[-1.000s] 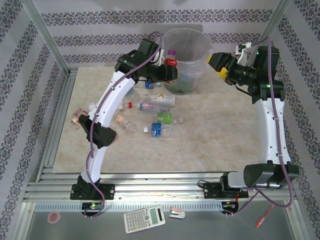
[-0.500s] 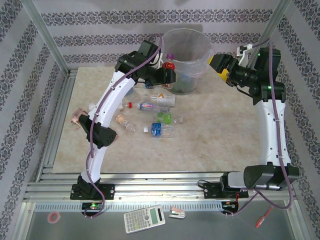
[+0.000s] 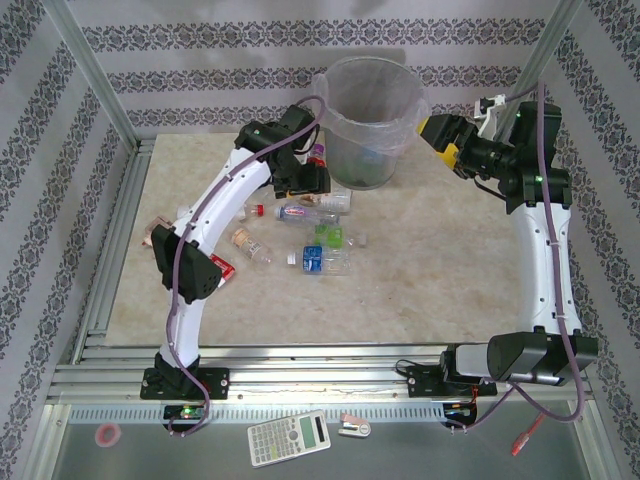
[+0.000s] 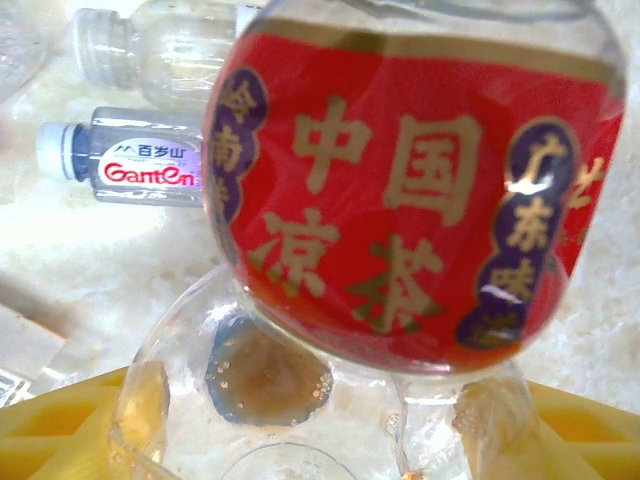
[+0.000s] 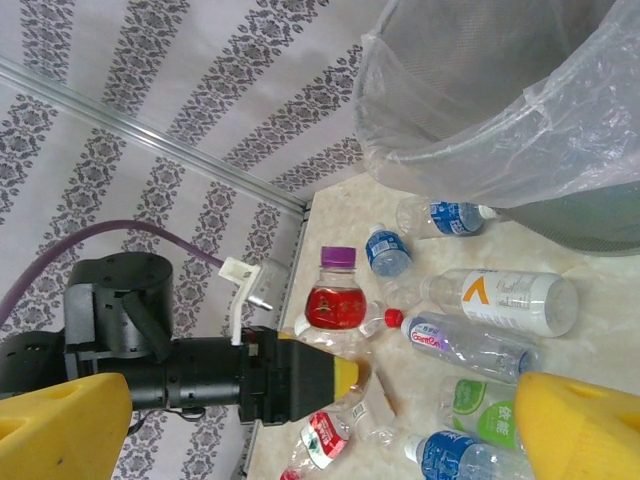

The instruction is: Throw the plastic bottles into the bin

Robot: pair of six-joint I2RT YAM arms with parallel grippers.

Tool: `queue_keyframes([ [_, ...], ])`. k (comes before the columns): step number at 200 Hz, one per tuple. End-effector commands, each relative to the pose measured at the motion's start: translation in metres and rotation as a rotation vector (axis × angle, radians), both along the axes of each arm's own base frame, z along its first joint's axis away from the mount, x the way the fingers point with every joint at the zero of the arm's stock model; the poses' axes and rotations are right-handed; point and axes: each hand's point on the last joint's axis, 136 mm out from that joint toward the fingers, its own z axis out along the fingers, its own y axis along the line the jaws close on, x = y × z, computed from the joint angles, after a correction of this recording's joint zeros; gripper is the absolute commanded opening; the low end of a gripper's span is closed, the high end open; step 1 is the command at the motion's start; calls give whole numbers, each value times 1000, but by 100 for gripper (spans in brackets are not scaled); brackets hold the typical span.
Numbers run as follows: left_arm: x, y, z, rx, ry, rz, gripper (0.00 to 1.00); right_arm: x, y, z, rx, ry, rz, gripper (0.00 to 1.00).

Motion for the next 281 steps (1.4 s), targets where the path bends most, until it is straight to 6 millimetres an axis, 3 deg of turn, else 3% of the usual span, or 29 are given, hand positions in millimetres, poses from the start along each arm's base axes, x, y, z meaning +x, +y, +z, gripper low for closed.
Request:
queue_keyframes([
  [1, 6, 9, 33, -51, -83, 53, 64, -4, -1, 2, 1, -17, 12, 98],
  [21, 17, 1, 48, -98, -119, 51, 64, -4, -2, 4, 4, -18, 11, 98],
  [41, 41, -15, 82, -216, -204, 46, 64, -4, -3, 7, 5, -24, 8, 98],
  [54, 67, -29, 119, -382, -296, 58, 67, -4, -4, 11, 6, -33, 5, 98],
  [76, 129, -40, 192, -760, -493, 121, 68, -5, -3, 15, 13, -37, 5, 98],
  [92, 153, -47, 251, -1018, -684, 125, 74, -6, -3, 16, 25, -38, 5, 98],
  [102, 166, -45, 265, -1109, -750, 161, 83, -7, -3, 15, 28, -35, 5, 98],
  [118, 184, -44, 254, -1137, -767, 203, 92, -9, -3, 12, 27, -28, 2, 98],
  [135, 196, -51, 231, -1160, -712, 227, 83, -10, -3, 6, 33, -18, -1, 98],
  [143, 196, -55, 226, -1148, -703, 217, 84, -11, -3, 4, 34, -12, -3, 98],
  [158, 195, -62, 215, -1111, -684, 193, 100, -11, -2, 1, 44, -3, -3, 98],
  [174, 190, -68, 208, -1096, -643, 159, 100, -12, -2, 2, 46, -4, -2, 98],
  [192, 177, -68, 210, -1032, -632, 117, 100, -13, -2, 4, 42, -11, -2, 98],
  [225, 144, -60, 231, -930, -647, 40, 100, -10, -1, 2, 56, -6, 0, 98],
  [281, 87, -58, 233, -750, -613, -100, 100, -1, 3, -3, 80, 5, 13, 98],
])
